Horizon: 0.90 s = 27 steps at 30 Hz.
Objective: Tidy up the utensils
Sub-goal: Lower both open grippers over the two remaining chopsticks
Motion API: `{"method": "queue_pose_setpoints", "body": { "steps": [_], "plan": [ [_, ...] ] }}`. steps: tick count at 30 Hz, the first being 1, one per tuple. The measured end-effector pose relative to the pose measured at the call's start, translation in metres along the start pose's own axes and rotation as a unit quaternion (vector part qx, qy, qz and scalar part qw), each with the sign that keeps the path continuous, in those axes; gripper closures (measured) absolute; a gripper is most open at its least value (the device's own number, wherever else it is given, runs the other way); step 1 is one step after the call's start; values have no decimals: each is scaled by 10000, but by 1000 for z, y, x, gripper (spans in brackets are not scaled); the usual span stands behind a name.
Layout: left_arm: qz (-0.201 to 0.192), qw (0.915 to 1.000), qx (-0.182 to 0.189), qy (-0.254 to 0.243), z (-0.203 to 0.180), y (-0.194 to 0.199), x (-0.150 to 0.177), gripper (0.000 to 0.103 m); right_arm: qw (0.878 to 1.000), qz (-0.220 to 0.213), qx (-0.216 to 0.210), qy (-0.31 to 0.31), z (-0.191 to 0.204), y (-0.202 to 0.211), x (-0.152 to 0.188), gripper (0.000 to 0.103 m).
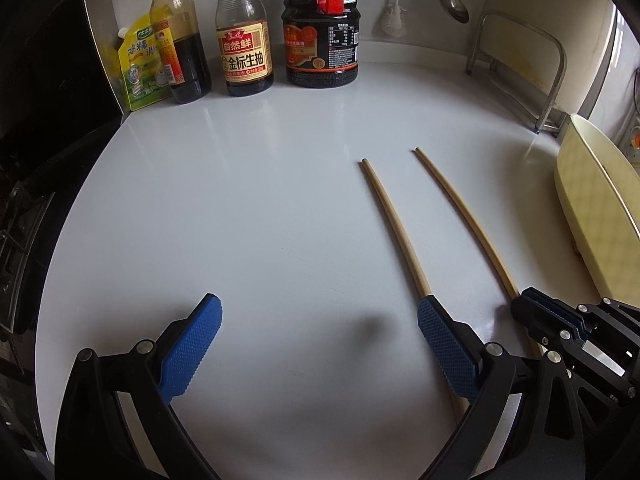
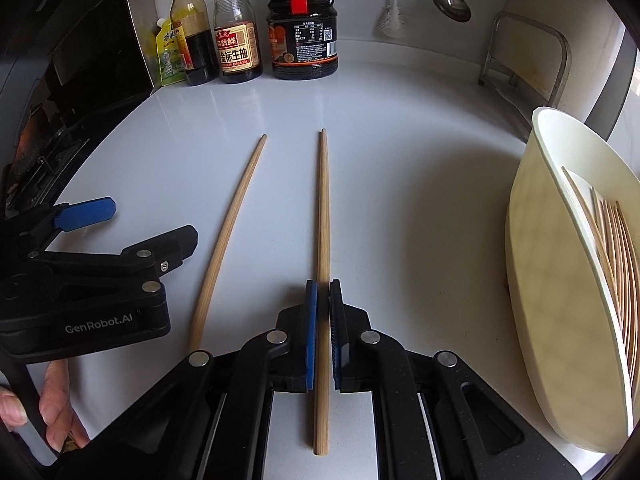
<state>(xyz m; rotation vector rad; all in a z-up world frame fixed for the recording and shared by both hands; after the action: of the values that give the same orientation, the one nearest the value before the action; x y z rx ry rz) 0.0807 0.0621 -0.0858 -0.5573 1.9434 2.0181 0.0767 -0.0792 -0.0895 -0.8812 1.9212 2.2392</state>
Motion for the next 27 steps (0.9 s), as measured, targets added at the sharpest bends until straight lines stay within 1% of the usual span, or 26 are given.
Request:
{"method": "queue_pose_setpoints", "body": {
  "steps": [2,4,14,17,20,25,26,27],
  "plan": [
    [-1,10000,63,-10,-4,1,1,6,10000,3,-27,-15,-2,0,1,85],
    [5,10000,86,-33,-8,1,1,6,10000,-8,15,-27,-5,1,2,78],
    [87,9999,67,-124,-18,-5,7,6,9999,-30,42,-89,-14,3,6,77],
    [165,9998,27,-140,-19,-10,9,6,9999,-63,47,-84,-15,3,6,77],
    [141,9998,93,-78,-16,-12,11,5,9999,-106,86,-22,-13,2,7,77],
    [72,9999,117,-76,-13,-10,13,8,9997,-158,173,112,-8,1,6,77],
    [43,9999,112,-87,-13,-10,14,9,9997,-159,163,104,-7,1,6,78],
    [15,9999,128,-115,-14,-8,14,14,9997,-166,169,108,-6,1,6,78]
  ]
}}
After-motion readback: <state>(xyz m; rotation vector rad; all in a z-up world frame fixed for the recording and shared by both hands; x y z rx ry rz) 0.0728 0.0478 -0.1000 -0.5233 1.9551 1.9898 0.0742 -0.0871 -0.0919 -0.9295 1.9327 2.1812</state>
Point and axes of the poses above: each gripper's, at about its wrist camera, not at the fingertips, and y roughly against the way its jaws point, z to its left, x to its underside, the point moved 3 cm from there along -y, roughly the way its jaws point, and after that the axes turned 7 degrees about z, right-handed, at the moved point
